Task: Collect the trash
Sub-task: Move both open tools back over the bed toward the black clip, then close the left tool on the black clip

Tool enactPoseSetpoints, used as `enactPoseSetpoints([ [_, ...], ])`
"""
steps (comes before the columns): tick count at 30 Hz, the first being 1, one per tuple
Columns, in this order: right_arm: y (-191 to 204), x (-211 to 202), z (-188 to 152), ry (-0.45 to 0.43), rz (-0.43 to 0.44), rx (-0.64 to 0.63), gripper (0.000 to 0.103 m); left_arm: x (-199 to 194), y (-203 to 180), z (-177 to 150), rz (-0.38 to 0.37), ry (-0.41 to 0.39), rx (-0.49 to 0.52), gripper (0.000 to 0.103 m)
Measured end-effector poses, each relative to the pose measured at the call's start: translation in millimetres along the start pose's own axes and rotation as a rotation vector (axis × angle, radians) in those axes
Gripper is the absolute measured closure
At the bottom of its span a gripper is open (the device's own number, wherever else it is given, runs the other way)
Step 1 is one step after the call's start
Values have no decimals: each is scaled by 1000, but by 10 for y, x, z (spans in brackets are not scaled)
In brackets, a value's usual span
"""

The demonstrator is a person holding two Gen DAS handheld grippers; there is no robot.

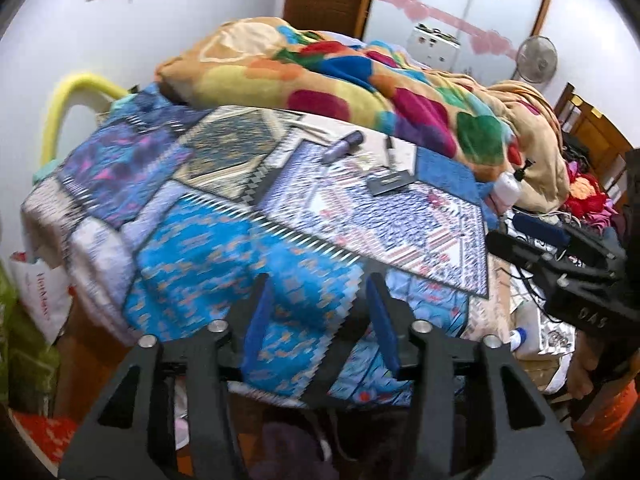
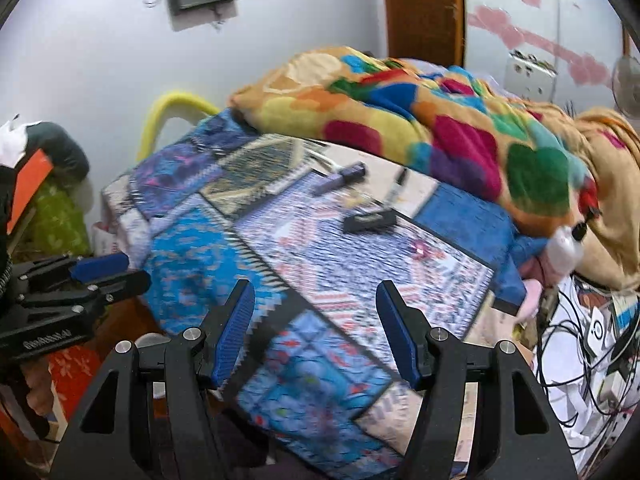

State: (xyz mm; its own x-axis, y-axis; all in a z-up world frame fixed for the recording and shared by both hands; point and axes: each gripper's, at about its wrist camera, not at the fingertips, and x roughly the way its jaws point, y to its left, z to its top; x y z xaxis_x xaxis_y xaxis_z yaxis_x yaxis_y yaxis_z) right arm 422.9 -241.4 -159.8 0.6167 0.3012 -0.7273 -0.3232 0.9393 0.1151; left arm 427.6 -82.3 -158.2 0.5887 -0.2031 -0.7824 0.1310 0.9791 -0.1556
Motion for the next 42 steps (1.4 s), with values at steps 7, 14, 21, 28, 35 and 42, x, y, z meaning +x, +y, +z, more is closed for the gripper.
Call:
enactPoseSetpoints([
  [7, -475, 244, -35, 25, -19, 56, 44, 506, -393, 306, -36, 40, 133, 54],
  [14, -794, 477, 20, 12, -51, 78, 44, 1085, -667, 611, -90, 51, 236, 53],
  [21, -1006, 771, 98, 9, -71, 77, 44, 1604, -735, 840, -162, 83, 301, 53],
  [28, -1184, 1004, 141, 34, -32, 113, 58, 2005, -848, 1053, -173, 85, 387, 53],
  [35, -1171, 1233, 195, 73, 4, 69, 77, 2268, -842, 1110, -218, 136, 398, 53],
  [42, -1063, 1322, 205, 61, -4, 12, 78, 2224, -793, 993, -240, 138, 402, 64],
])
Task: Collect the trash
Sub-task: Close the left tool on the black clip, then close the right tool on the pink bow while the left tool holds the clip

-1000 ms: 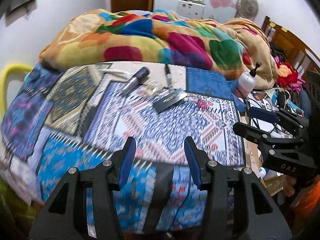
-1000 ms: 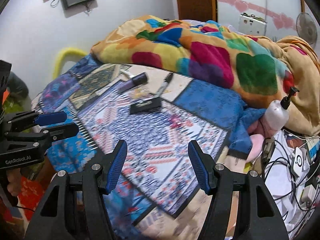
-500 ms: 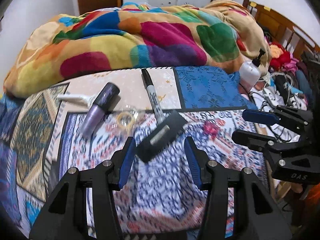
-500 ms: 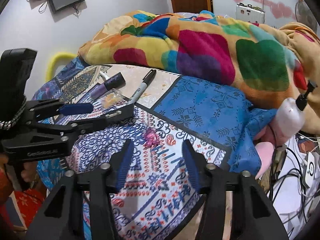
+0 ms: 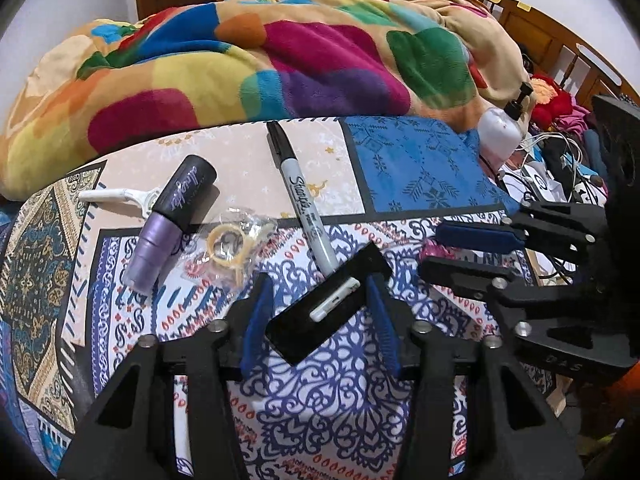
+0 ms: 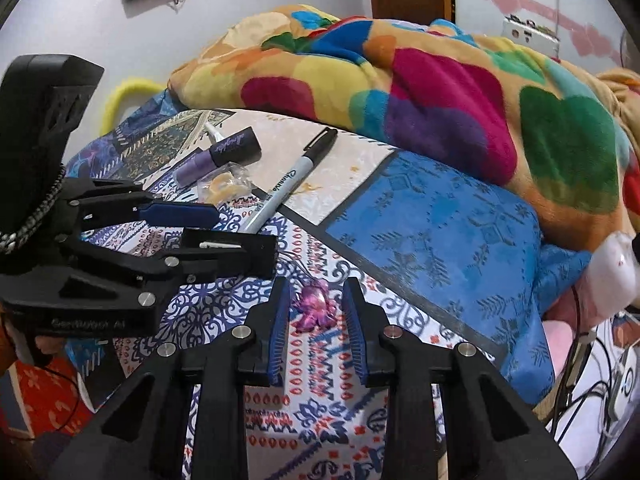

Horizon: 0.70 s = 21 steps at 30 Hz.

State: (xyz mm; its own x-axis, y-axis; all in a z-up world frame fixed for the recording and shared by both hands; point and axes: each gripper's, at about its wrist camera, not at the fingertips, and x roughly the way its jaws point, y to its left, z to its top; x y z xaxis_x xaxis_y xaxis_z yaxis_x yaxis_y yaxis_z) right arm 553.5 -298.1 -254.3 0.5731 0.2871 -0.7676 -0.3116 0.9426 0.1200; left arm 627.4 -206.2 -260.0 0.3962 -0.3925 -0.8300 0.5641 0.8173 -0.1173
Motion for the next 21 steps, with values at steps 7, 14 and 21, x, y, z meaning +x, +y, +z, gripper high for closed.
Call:
enactPoseSetpoints([
  [7, 142, -19, -79, -7, -65, -82, 82, -90, -126, -175, 12, 18, 35, 72],
  [14, 104, -117, -162, 6, -52, -16, 82, -118, -354, -303, 81, 31, 78, 72],
  [21, 51, -233, -219, 17, -51, 43, 82, -133, -363, -332, 95, 21, -19, 79],
])
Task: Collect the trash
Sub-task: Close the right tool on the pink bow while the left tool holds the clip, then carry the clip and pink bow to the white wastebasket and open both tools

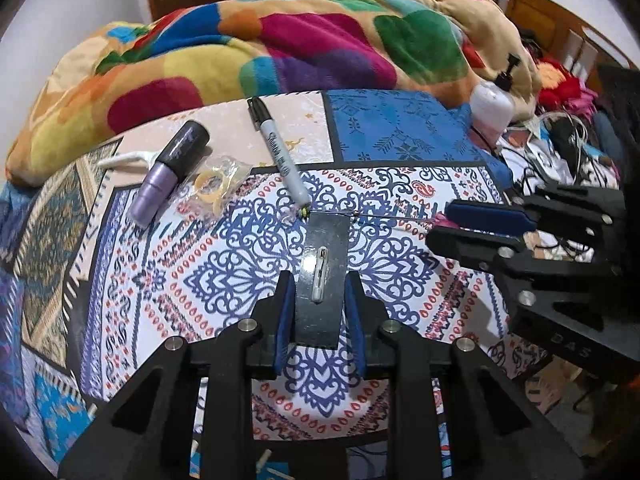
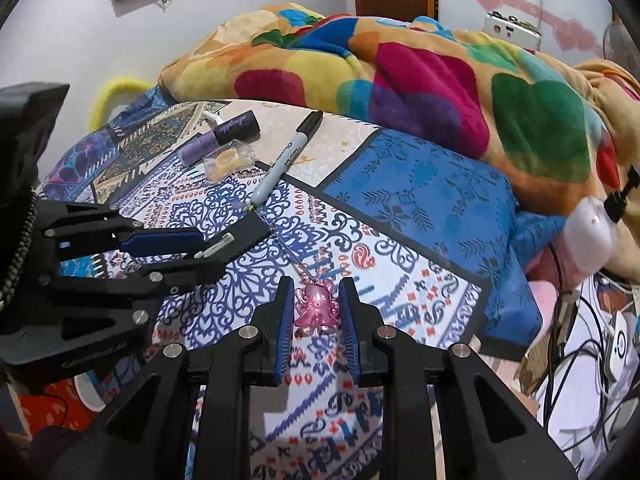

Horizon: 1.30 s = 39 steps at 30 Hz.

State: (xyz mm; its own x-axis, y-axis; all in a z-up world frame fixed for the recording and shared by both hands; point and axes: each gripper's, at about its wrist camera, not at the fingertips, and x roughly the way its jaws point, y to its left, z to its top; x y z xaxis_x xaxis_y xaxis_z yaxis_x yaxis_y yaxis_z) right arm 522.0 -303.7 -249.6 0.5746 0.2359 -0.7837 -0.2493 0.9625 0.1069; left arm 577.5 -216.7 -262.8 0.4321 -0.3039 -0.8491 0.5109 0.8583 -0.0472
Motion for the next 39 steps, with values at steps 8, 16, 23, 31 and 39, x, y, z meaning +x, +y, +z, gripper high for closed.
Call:
enactPoseSetpoints([
  [8, 72, -292, 33, -32, -16, 5, 82, -299, 139, -220, -19, -1, -125, 79],
  [16, 341, -609, 17, -73, -16, -21, 82, -813, 194, -499, 22, -46, -197, 79],
  [23, 627, -910, -48, -97, -9, -29, 82, -1338, 240, -803, 54, -95, -235, 79],
  [31, 1091, -1198, -85, -135, 9, -75, 82, -1929, 490, -1267, 105, -145, -315, 79],
  [39, 1681, -1381, -162, -161, 42, -155, 82, -2449, 780, -1893, 169, -179, -406, 79],
])
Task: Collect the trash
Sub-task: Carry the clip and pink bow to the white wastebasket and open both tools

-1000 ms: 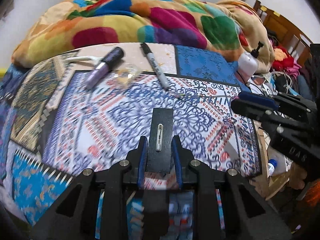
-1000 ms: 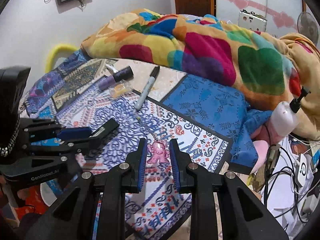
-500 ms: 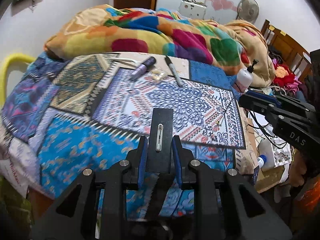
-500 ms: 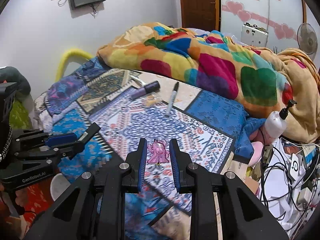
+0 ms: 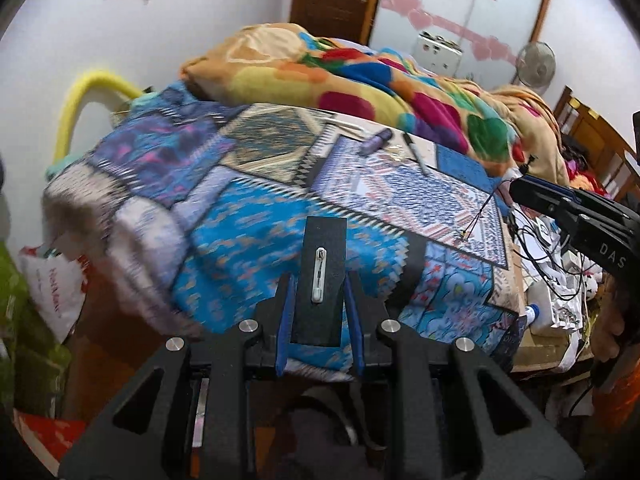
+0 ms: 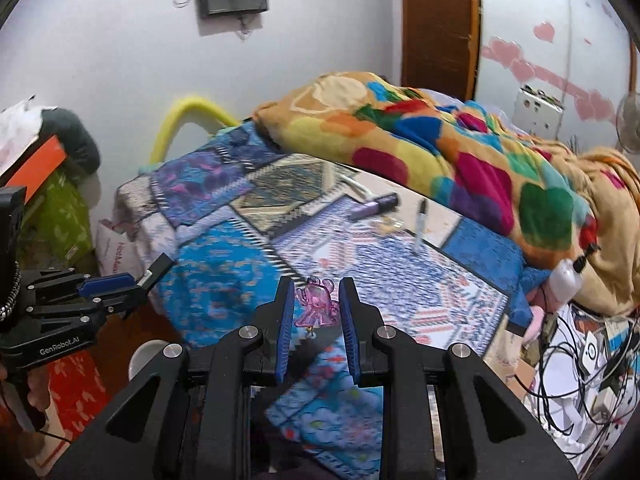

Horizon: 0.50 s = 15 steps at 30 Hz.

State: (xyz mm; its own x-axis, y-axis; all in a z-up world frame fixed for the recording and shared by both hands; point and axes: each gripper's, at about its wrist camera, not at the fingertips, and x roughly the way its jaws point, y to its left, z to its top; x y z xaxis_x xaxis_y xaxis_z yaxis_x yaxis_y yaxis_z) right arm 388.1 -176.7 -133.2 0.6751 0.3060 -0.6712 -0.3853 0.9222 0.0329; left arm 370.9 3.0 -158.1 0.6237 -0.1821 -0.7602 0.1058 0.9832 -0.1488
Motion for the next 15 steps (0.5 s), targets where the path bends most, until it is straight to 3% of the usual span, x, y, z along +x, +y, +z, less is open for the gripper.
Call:
enactPoseSetpoints([
  [15, 1372, 236, 6, 40, 165, -178, 82, -789, 1154, -779, 151, -71, -189, 79],
])
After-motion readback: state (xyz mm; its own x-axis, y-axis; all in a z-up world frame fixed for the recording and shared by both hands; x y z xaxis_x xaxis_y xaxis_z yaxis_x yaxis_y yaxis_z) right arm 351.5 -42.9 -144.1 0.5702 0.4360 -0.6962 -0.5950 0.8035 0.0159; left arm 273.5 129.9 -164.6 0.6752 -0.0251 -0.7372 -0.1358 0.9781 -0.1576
